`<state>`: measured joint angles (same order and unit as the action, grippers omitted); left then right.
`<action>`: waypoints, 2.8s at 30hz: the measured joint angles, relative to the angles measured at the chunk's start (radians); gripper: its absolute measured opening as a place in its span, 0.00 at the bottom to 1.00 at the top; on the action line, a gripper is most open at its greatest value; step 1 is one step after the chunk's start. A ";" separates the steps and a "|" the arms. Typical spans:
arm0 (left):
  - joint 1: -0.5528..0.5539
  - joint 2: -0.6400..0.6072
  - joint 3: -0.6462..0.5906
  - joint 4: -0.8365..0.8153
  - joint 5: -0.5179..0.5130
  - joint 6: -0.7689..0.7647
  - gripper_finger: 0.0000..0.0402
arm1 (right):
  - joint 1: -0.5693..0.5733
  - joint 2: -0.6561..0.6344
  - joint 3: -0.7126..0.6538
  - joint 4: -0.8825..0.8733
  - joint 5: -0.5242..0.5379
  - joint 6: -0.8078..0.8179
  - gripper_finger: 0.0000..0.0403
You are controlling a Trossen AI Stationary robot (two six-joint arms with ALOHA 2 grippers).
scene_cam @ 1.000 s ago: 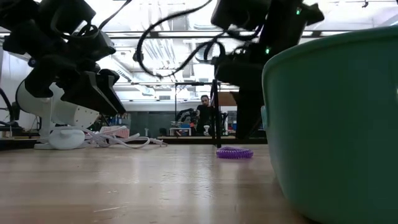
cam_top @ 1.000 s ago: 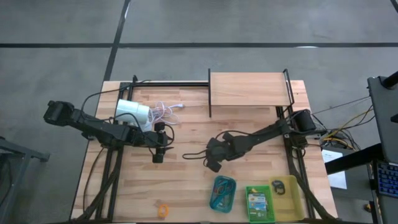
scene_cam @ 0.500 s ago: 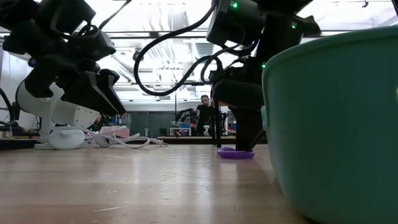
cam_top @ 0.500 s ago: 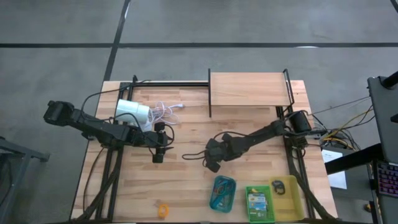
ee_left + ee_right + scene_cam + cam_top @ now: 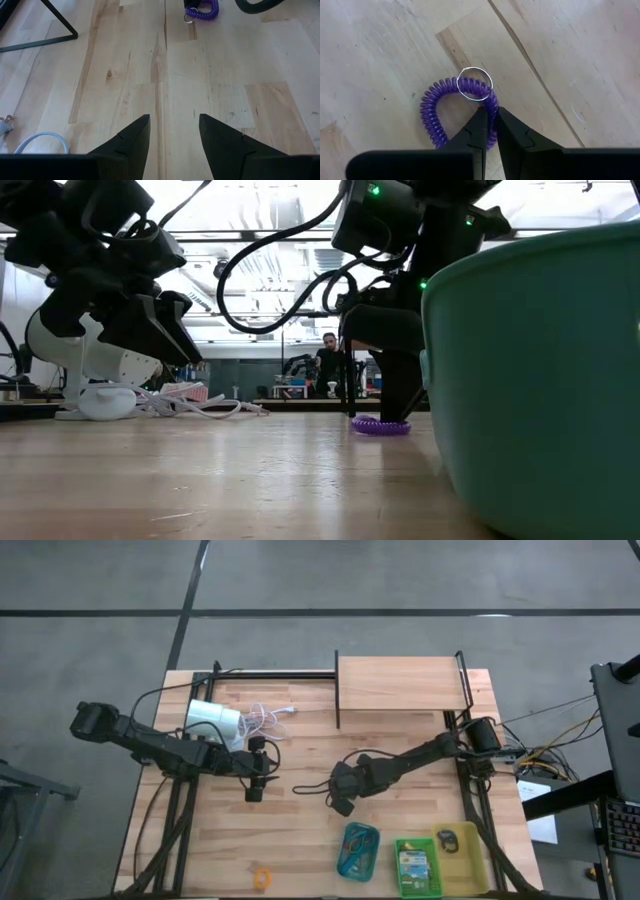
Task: Pick & Place Office Desk Supplies
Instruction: Put the violet spring rubberband into the yellow bin
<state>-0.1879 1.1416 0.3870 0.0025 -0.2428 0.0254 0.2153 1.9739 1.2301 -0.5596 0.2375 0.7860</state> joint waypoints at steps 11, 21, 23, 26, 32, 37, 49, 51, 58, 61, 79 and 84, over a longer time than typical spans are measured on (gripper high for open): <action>0.000 0.000 0.000 0.000 0.000 -0.002 0.44 | 0.002 -0.046 -0.005 -0.028 0.070 0.000 0.06; 0.000 0.000 0.000 -0.001 0.000 -0.002 0.44 | 0.049 -0.287 -0.003 -0.180 0.121 0.050 0.06; 0.000 0.000 0.000 -0.003 0.000 -0.002 0.44 | 0.077 -0.341 -0.003 -0.234 0.131 0.098 0.06; 0.000 0.000 0.000 -0.003 0.000 -0.002 0.44 | 0.138 -0.416 -0.001 -0.316 0.132 0.189 0.06; 0.000 0.000 0.000 -0.003 0.000 -0.002 0.44 | 0.311 -0.532 0.000 -0.498 0.099 0.410 0.06; 0.000 0.000 0.000 -0.003 0.000 0.001 0.44 | 0.488 -0.587 0.000 -0.615 0.022 0.670 0.06; 0.000 0.000 0.000 -0.003 0.000 0.001 0.44 | 0.966 -0.493 -0.005 -0.676 -0.011 1.379 0.06; 0.000 0.000 0.000 -0.003 0.000 0.001 0.44 | 1.022 -0.456 -0.005 -0.676 -0.011 1.446 0.06; 0.000 0.000 0.000 -0.003 0.000 0.001 0.44 | 1.092 -0.315 -0.006 -0.679 -0.026 1.504 0.06; 0.000 0.000 0.000 -0.003 0.000 0.000 0.44 | 1.092 -0.260 -0.006 -0.684 -0.092 1.496 0.06; 0.000 0.000 0.000 -0.003 0.000 -0.003 0.44 | 1.089 -0.203 -0.006 -0.723 -0.133 1.500 0.08; 0.000 0.000 0.000 -0.003 0.000 -0.002 0.44 | 1.087 -0.203 -0.007 -0.724 -0.126 1.500 0.17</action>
<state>-0.1875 1.1414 0.3870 -0.0006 -0.2428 0.0231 1.3025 1.7714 1.2232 -1.2835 0.1110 2.2860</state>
